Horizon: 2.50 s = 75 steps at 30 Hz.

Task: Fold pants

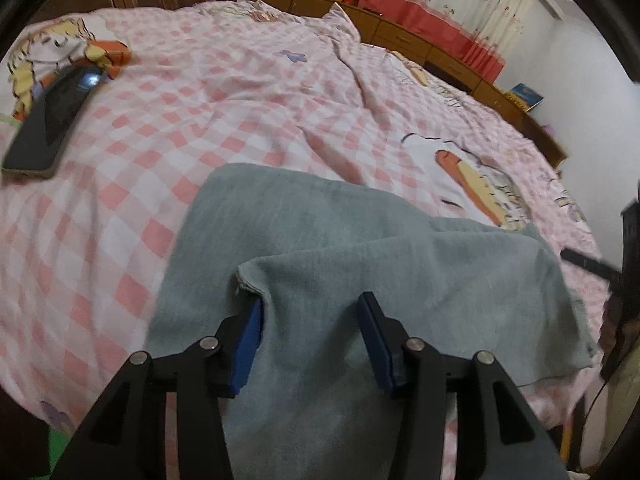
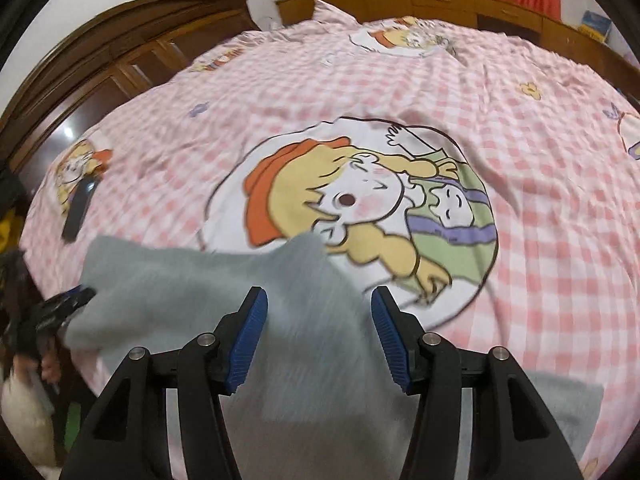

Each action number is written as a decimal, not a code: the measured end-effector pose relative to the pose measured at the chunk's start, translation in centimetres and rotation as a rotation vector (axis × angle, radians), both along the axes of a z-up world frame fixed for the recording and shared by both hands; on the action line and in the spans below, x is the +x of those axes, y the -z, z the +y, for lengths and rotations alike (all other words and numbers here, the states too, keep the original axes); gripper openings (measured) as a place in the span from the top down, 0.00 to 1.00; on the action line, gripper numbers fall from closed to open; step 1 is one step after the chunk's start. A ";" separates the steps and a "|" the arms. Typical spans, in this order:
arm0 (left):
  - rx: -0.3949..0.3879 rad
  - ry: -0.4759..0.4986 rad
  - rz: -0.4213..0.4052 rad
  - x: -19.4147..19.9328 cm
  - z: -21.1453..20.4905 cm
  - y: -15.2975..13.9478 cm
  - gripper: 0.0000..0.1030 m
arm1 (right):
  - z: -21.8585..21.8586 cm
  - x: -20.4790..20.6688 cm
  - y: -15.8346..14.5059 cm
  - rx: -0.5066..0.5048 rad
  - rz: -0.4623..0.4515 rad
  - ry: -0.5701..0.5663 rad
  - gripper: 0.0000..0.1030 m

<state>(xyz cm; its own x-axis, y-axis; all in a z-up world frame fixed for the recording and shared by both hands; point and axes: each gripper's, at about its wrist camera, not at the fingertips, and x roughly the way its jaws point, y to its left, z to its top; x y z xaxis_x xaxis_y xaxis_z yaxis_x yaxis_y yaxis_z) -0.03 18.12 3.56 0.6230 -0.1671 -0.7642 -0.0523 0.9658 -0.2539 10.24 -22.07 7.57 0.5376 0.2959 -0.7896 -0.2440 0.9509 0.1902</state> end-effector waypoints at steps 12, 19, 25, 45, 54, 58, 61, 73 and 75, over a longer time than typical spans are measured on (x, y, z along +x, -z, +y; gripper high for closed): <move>-0.033 -0.022 -0.007 0.4 1.2 0.5 0.75 | 1.1 3.2 2.8 -0.004 0.065 -0.027 0.46; -0.058 -0.080 -0.007 0.7 1.3 1.1 0.72 | 1.7 4.4 3.5 0.042 0.076 -0.016 0.48; -0.054 -0.134 -0.020 0.4 1.0 1.1 0.71 | 2.7 4.0 3.3 0.017 0.052 -0.050 0.74; 0.338 -0.021 -0.092 8.0 0.2 -3.0 0.97 | 3.2 4.1 3.9 -0.070 -0.101 0.007 0.91; 0.439 -0.046 -0.051 7.6 0.7 -0.3 0.67 | 2.9 3.8 3.5 -0.100 -0.066 0.076 0.72; 0.434 -0.059 -0.059 5.8 2.1 -1.8 0.64 | 2.3 1.1 0.9 -0.071 -0.105 0.087 0.65; 0.374 -0.079 -0.062 3.7 3.1 -2.9 0.53 | 2.7 -1.4 -0.4 -0.081 -0.125 0.069 0.62; 0.053 -0.129 -0.027 -3.9 2.1 -1.8 0.45 | 7.5 -11.2 0.4 -0.095 -0.095 -0.083 0.62; 0.036 -0.128 -0.005 -4.2 1.7 -1.1 0.45 | 8.2 -12.2 1.2 -0.101 -0.084 -0.095 0.62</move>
<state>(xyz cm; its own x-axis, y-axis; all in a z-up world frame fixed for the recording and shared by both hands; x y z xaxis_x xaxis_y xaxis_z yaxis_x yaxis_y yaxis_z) -4.26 19.84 4.66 0.6412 -0.0587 -0.7651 -0.1748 0.9597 -0.2201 -1.94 -13.83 6.33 0.5764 0.2704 -0.7711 -0.3451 0.9359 0.0702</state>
